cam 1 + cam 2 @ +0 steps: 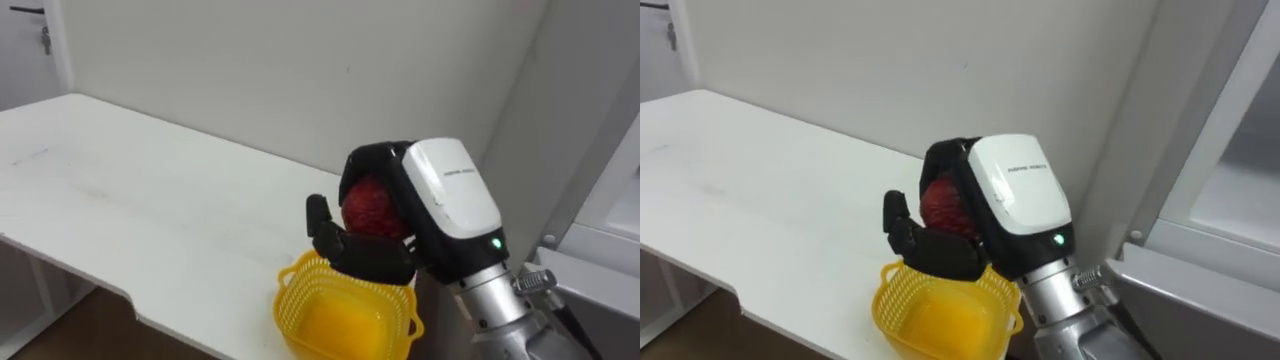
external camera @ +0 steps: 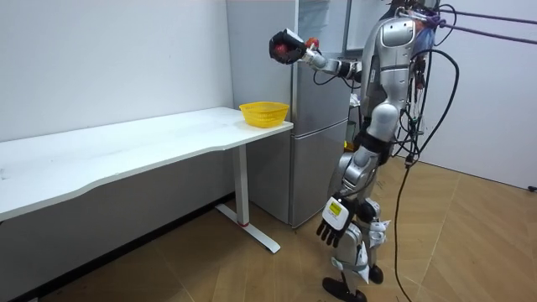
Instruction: Retrieve from the upper fridge
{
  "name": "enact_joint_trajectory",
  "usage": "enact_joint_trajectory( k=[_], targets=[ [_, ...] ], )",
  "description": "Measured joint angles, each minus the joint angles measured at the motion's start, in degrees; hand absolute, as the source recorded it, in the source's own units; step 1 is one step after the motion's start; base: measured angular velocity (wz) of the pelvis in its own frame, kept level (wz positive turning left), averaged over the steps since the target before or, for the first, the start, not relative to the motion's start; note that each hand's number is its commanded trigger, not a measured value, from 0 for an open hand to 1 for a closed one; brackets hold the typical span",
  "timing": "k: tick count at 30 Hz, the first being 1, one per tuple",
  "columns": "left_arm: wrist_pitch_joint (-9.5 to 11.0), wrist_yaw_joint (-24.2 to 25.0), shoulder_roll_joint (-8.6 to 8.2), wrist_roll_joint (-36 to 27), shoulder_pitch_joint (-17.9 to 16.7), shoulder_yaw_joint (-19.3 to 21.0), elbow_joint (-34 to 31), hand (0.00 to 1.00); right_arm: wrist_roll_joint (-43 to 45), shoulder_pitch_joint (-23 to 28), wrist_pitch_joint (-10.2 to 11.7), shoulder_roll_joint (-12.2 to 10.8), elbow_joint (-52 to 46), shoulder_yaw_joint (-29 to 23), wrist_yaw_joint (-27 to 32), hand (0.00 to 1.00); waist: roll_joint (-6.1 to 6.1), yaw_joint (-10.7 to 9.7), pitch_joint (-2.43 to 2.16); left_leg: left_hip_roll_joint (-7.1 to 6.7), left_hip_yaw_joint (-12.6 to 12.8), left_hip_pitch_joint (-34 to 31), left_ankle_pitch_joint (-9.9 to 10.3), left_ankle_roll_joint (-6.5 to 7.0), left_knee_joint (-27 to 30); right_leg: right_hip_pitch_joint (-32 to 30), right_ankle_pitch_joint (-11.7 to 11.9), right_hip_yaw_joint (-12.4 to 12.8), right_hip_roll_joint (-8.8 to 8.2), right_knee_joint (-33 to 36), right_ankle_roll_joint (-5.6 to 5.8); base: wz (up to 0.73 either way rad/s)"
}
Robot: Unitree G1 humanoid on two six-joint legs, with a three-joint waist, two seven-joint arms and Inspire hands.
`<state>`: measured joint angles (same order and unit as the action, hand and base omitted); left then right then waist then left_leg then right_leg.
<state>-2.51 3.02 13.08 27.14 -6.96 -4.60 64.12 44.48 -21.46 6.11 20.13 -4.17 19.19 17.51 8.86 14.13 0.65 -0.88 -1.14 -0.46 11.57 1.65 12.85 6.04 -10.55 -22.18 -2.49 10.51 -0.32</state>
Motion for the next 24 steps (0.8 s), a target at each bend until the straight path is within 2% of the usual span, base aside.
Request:
enact_joint_trajectory(
  k=[5,7,11,19,24],
  targets=[
    [0.0,0.1,0.6,0.0,-0.4,-0.2,0.0,0.0,0.1,0.0,0.0,0.0,5.5,1.1,0.0,1.0,0.37,0.4,0.29,-0.43,-2.0,-0.1,0.0,-0.01,0.6,0.9,-0.3,-1.4,-0.16,0.1,0.48,0.24],
    [-0.2,0.4,0.63,0.0,-0.8,-0.2,0.0,0.0,-0.1,0.0,-0.6,0.0,7.6,1.3,-0.1,1.0,0.44,0.5,0.34,-0.8,-2.6,-0.7,0.0,0.04,0.8,0.7,-0.5,-1.7,-0.38,0.1,0.83,0.13],
    [-1.1,1.1,0.79,0.0,-1.3,-0.2,0.0,0.0,-0.1,0.0,-1.2,0.0,9.5,1.6,-0.1,1.0,0.46,0.9,0.33,-0.97,-2.8,-1.3,-0.2,0.2,0.9,0.3,-0.5,-2.2,-0.55,0.1,0.86,0.04],
    [-1.2,1.2,0.96,0.1,-0.4,0.0,0.1,0.0,0.8,-0.1,-1.4,0.0,16.6,2.1,-0.2,1.0,0.5,2.9,0.31,-1.08,-3.4,-2.3,-0.2,0.28,0.9,-0.4,-0.5,-2.2,-0.55,0.1,0.86,0.04],
    [-1.3,1.8,0.91,0.0,0.0,-0.1,0.0,0.0,0.8,-0.1,-2.6,0.0,19.6,2.2,-0.2,1.0,0.38,3.6,0.41,-1.16,-3.7,-3.2,-0.2,0.28,1.8,-1.2,-0.5,-2.2,-0.62,0.1,0.86,0.04]
  ],
)
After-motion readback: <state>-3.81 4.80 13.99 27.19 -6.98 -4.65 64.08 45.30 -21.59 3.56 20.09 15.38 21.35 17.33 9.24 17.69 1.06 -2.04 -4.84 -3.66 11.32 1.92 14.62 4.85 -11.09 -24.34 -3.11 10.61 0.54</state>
